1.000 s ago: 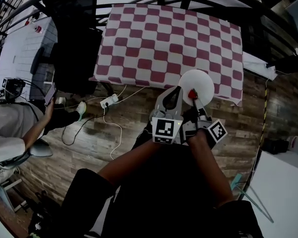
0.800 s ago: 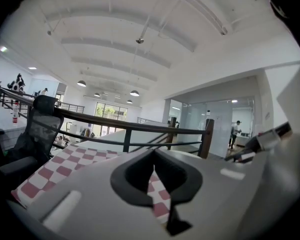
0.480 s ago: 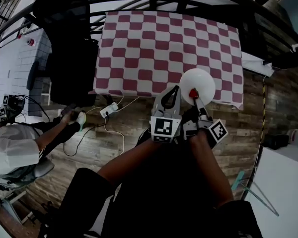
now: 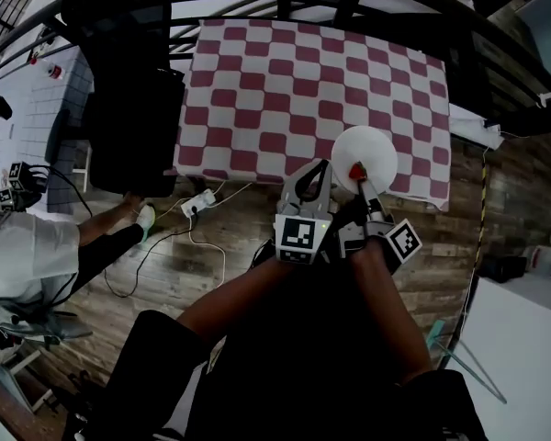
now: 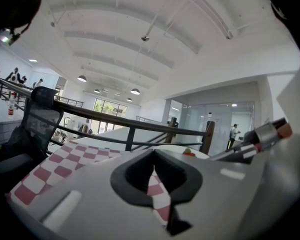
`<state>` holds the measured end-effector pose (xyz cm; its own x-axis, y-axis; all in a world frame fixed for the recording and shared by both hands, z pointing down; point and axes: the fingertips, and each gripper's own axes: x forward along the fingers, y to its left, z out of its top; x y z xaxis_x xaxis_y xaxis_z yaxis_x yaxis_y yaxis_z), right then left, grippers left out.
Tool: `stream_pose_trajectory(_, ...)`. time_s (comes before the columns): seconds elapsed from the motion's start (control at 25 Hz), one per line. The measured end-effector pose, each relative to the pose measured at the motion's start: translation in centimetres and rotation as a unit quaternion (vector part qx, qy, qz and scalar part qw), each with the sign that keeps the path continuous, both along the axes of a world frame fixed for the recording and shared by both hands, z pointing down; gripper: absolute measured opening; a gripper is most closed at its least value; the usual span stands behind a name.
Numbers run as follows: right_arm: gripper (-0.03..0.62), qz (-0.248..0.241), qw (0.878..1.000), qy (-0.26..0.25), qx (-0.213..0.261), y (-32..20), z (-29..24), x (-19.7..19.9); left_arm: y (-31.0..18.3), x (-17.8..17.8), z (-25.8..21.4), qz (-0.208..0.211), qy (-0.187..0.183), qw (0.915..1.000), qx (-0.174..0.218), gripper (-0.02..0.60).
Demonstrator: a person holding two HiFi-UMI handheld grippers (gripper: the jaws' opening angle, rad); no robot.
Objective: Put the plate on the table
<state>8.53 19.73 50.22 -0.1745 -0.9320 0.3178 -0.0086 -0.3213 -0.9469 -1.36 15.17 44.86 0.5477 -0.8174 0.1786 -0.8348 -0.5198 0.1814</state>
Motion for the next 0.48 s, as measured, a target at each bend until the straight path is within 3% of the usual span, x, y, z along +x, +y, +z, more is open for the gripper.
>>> stream_pose_trajectory(0.48, 0.018, -0.038, 0.999, -0.006, 0.011, -4.9, 0.7, -1.2, -2.4, -2.6, 0.3, -0.041, -0.027, 0.9987, 0.011, 0.009)
